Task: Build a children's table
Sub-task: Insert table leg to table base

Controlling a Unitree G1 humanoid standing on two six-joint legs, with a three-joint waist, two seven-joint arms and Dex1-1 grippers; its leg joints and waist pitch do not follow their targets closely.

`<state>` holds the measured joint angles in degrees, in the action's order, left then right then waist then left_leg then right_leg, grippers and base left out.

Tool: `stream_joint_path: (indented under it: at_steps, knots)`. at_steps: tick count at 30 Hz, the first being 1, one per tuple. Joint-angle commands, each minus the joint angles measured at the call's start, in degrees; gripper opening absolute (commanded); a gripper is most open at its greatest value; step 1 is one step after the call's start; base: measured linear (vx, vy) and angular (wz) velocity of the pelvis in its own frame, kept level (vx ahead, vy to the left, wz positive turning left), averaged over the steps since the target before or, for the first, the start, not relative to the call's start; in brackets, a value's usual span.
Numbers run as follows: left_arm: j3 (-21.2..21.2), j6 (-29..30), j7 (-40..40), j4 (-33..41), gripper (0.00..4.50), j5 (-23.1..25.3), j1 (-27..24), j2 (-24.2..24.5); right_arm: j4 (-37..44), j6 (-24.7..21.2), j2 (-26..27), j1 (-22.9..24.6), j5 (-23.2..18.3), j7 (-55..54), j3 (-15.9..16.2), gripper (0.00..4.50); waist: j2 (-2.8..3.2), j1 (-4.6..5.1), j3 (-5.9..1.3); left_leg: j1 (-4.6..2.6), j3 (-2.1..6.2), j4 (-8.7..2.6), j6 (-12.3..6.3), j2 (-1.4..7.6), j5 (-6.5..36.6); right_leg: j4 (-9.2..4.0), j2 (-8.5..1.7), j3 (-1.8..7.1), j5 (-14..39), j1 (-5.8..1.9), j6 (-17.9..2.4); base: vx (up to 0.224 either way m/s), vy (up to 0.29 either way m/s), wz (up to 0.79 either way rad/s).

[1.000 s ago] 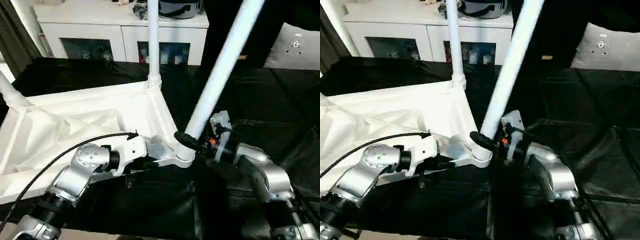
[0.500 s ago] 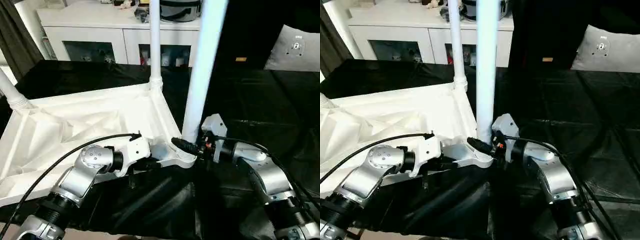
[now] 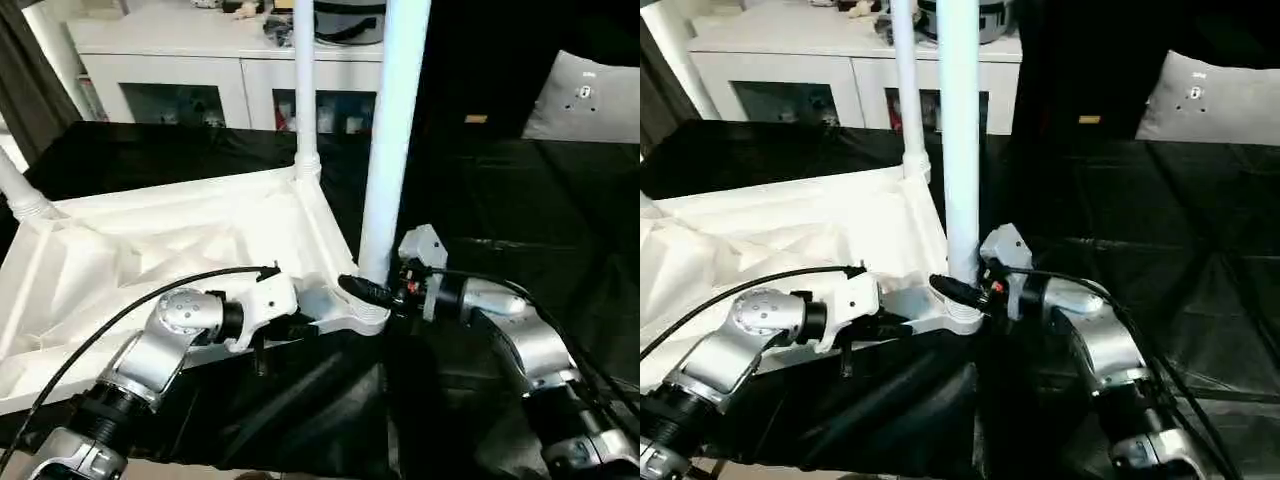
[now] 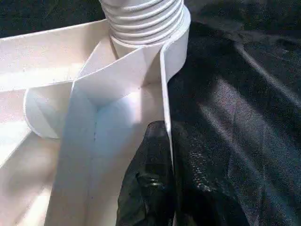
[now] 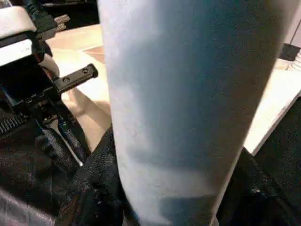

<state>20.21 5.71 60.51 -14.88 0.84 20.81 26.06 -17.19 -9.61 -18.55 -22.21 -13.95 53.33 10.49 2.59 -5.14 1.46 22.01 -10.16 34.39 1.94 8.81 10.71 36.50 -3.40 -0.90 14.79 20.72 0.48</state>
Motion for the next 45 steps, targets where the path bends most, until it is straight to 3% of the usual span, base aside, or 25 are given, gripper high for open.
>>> stream_joint_path:
  at_steps: [1,6,7,12,13,14,15,17,18,19,24,26,29,30,32,35,38,45]
  knots:
    - [2.26,-0.99,1.50,-0.14,0.00,0.97,0.34,-0.05,-3.09,-2.90,0.41,1.61,-0.42,0.20,0.07,1.91,0.00,0.26,-1.95,-1.39,2.11,-5.35,0.07,4.57,17.18,-5.18,-4.96,2.43,5.71,-0.61,-12.56,0.000,0.000,0.00]
    - [1.99,-0.65,1.08,0.09,0.00,0.97,0.13,-0.02,-1.83,-4.56,1.33,3.80,-4.65,-1.45,-4.36,1.91,0.04,-0.01,-2.06,-1.38,2.09,-5.40,-0.61,4.66,15.80,-5.09,-5.01,2.37,2.82,-0.74,-12.80,0.000,0.000,0.00]
    - [1.88,-0.54,1.00,0.16,0.00,0.96,0.05,0.00,-1.53,-4.66,1.43,4.53,-5.22,-1.61,-5.26,1.91,0.39,0.00,-2.09,-1.34,2.14,-5.41,-0.54,4.60,15.87,-5.01,-5.01,2.29,2.65,-0.71,-12.93,0.000,0.000,0.00]
    - [1.67,-0.33,0.93,0.31,0.00,0.81,-0.14,-0.05,0.38,-4.26,0.88,7.22,-5.37,-1.89,-5.99,1.91,0.35,-0.29,-2.09,-1.37,2.08,-5.47,-0.26,4.67,15.84,-5.08,-4.99,2.27,1.91,-0.71,-12.64,0.000,0.000,0.00]
    - [1.62,-0.36,0.92,0.24,0.00,0.82,-0.09,-0.06,0.91,-4.13,0.67,7.90,-5.18,-1.98,-6.02,1.91,0.68,-0.42,-2.13,-1.41,2.11,-5.47,-0.10,4.66,15.94,-5.06,-5.00,2.27,1.81,-0.67,-12.51,0.000,0.000,0.00]
    - [1.59,-0.38,0.90,0.16,0.00,0.84,-0.01,-0.09,1.66,-3.78,0.30,8.97,-4.71,-2.27,-5.99,1.91,0.54,-0.41,-2.07,-1.40,2.09,-5.53,-0.10,4.70,16.05,-5.17,-4.96,2.28,1.75,-0.67,-12.32,0.000,0.000,0.00]
    - [1.58,-0.42,0.94,0.01,0.00,0.85,0.11,-0.12,2.07,-3.34,0.00,9.74,-4.23,-2.47,-5.85,1.91,1.02,-0.59,-2.15,-1.47,2.17,-5.49,0.09,4.70,16.06,-5.05,-5.01,2.30,1.29,-0.67,-12.16,0.000,0.000,0.00]
    - [1.65,-0.55,1.08,-0.31,0.00,0.92,0.36,-0.17,2.35,-2.52,-0.49,10.61,-2.96,-3.00,-5.33,1.91,0.69,-0.66,-2.14,-1.42,2.08,-5.46,0.01,4.64,15.87,-5.19,-4.98,2.28,0.41,-0.81,-11.91,0.000,0.000,0.00]
    - [1.78,-0.69,1.25,-0.55,0.00,1.00,0.58,-0.18,2.17,-1.75,-1.07,10.84,-1.50,-3.34,-4.46,1.91,1.04,-0.72,-2.15,-1.37,2.13,-5.45,0.00,4.61,15.77,-5.14,-5.05,2.29,0.30,-0.82,-11.93,0.000,0.000,0.00]
    - [1.78,-0.69,1.25,-0.55,0.00,1.00,0.58,-0.18,2.17,-1.75,-1.07,10.84,-1.50,-3.34,-4.46,1.91,0.83,-0.68,-2.07,-1.36,2.05,-5.44,-0.04,4.58,15.96,-5.29,-5.00,2.26,1.08,-0.78,-11.83,0.000,0.000,0.00]
    - [1.96,-0.91,1.40,-0.99,0.00,1.17,0.96,-0.26,1.29,-0.28,-2.43,10.52,1.50,-3.44,-2.19,1.91,0.99,-0.78,-1.99,-1.36,2.11,-5.57,0.01,4.64,15.86,-5.38,-4.91,2.26,2.49,-0.73,-11.56,0.000,0.000,0.00]
    - [2.19,-1.05,1.42,-1.15,0.00,1.27,1.11,-0.12,-0.59,0.80,-3.10,9.01,4.05,-3.03,0.06,1.91,0.60,-0.66,-1.83,-1.38,2.08,-5.68,0.25,4.63,17.09,-5.57,-4.98,2.27,4.73,-0.67,-11.45,0.000,0.000,0.00]
    - [2.32,-1.16,1.54,-0.97,0.00,1.32,0.95,0.17,-1.45,0.55,-2.84,7.91,4.41,-2.97,0.60,1.91,0.77,-0.47,-1.65,-1.52,2.18,-5.89,0.72,4.66,19.31,-5.84,-5.15,2.43,8.40,-0.49,-11.34,0.000,0.000,0.00]
    - [2.35,-1.21,1.69,-0.93,0.00,1.31,0.91,0.30,-2.15,0.54,-2.74,7.06,4.65,-2.61,1.03,1.91,0.34,-0.32,-1.64,-1.62,2.19,-5.99,0.94,4.72,20.18,-5.99,-5.10,2.44,10.08,-0.42,-11.14,0.000,0.000,0.00]
    - [2.45,-1.32,1.93,-0.96,0.00,1.36,0.95,0.45,-2.81,0.30,-2.63,6.18,4.71,-2.12,1.42,1.91,0.54,-0.04,-1.58,-1.53,2.27,-6.07,1.08,4.71,20.48,-6.02,-5.15,2.51,11.49,-0.27,-11.03,0.000,0.000,0.00]
    - [2.70,-2.01,2.64,-1.89,0.00,1.58,1.72,0.76,-3.97,-1.06,-2.50,4.14,4.39,0.08,2.73,1.91,0.37,0.19,-1.52,-1.64,2.27,-6.09,1.34,4.69,21.53,-6.12,-5.17,2.59,12.82,-0.09,-10.97,0.000,0.000,0.00]
    - [3.00,-2.79,3.52,-3.46,0.00,1.77,3.00,0.80,-4.62,-2.23,-2.72,2.92,4.38,2.33,4.32,1.91,0.07,0.22,-1.61,-1.62,2.23,-6.11,1.33,4.71,20.73,-6.00,-5.11,2.61,11.17,-0.15,-11.30,0.000,0.000,0.00]
    - [3.49,-4.54,5.08,-7.96,0.00,2.24,6.78,0.38,-6.46,-2.65,-2.70,1.25,5.18,4.76,7.08,1.91,0.05,0.06,-1.69,-1.52,2.10,-5.97,0.94,4.71,18.96,-5.82,-5.24,2.53,8.27,-0.36,-12.00,0.000,0.000,0.00]
